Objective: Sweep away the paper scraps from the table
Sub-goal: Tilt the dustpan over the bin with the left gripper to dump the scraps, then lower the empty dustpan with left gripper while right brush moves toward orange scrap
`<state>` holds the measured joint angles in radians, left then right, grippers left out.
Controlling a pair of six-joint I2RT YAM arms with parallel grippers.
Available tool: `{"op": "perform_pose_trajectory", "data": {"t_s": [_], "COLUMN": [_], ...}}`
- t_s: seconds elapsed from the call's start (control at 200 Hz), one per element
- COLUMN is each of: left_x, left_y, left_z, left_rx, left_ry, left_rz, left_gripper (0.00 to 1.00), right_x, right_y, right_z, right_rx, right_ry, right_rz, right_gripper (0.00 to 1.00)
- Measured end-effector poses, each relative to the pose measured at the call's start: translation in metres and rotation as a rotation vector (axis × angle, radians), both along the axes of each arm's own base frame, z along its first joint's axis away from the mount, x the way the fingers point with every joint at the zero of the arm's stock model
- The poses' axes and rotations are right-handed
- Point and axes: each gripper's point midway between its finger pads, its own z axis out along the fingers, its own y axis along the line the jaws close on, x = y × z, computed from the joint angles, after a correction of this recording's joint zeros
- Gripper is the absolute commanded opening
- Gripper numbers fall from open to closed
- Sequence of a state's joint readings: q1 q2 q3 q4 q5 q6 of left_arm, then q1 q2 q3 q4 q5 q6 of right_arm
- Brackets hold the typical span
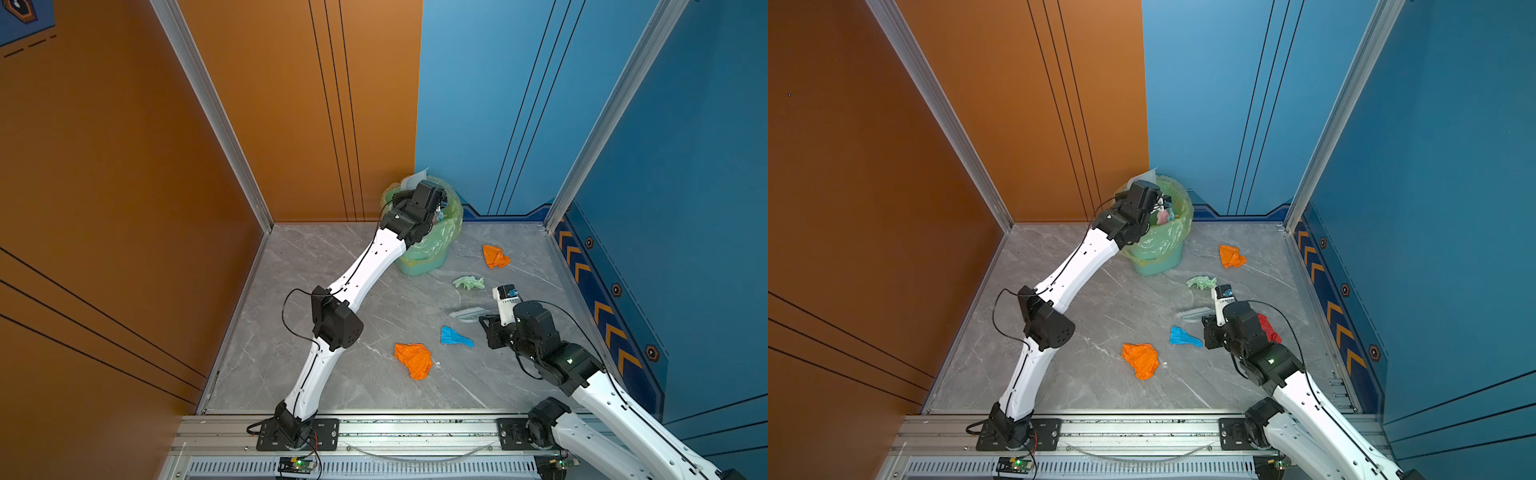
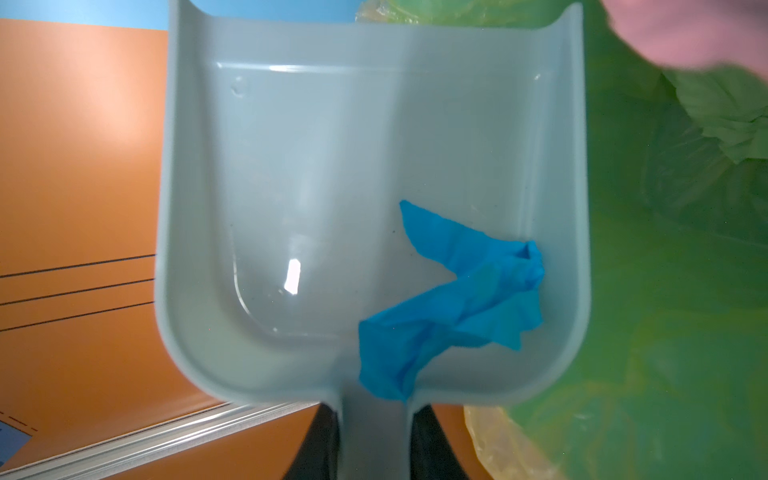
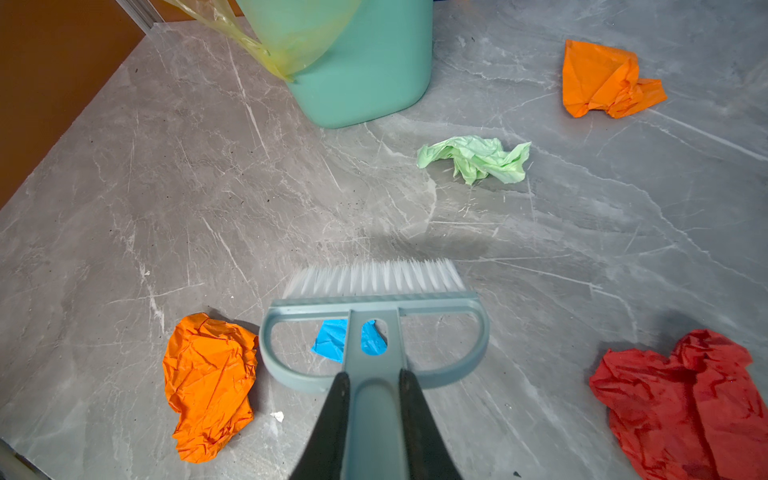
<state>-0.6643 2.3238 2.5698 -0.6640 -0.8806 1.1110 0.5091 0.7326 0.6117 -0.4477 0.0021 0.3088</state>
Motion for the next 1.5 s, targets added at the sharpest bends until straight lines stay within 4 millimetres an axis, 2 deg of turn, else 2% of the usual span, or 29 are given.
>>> {"op": "perform_pose_trajectory", "data": {"t_s": [0.185, 0.611, 1.006, 1.206, 1.392, 1.502], "left_x": [0.002, 0.006, -0.001, -0.009, -0.033, -0.05], "left_y": [-0.001, -0.003, 0.004, 0.019, 0.046, 0.064], "left_z": [-0.001, 0.014, 0.04, 0.066, 0.097, 0.104], "left_rx": [0.031, 0.08, 0.03, -0.071, -0.252, -0.351], "left_ry": [-0.001, -0.043, -0.1, -0.156, -0.203, -0.203], "left_rz": [-0.006, -0.019, 0.0, 0.035, 0.078, 0.099], "left_gripper": [0.0, 0.0, 0.0, 0.0, 0.0, 0.0], "right_x": [0.001, 0.0, -0.001, -0.004, -0.012, -0.02], "right_y": [0.0, -0.002, -0.002, 0.004, 0.025, 0.042], "right_z": [0.001, 0.006, 0.009, 0.008, 0.017, 0.022], "right_rx": [0.003, 0.014, 0.024, 0.034, 0.063, 0.113], "right_ry": [-0.005, -0.025, -0.035, -0.011, 0.07, 0.114], "right_rz": [-0.002, -0.005, -0.007, 0.024, 0.141, 0.229], "right_gripper": [0.0, 0.0, 0.0, 0.0, 0.0, 0.0]}}
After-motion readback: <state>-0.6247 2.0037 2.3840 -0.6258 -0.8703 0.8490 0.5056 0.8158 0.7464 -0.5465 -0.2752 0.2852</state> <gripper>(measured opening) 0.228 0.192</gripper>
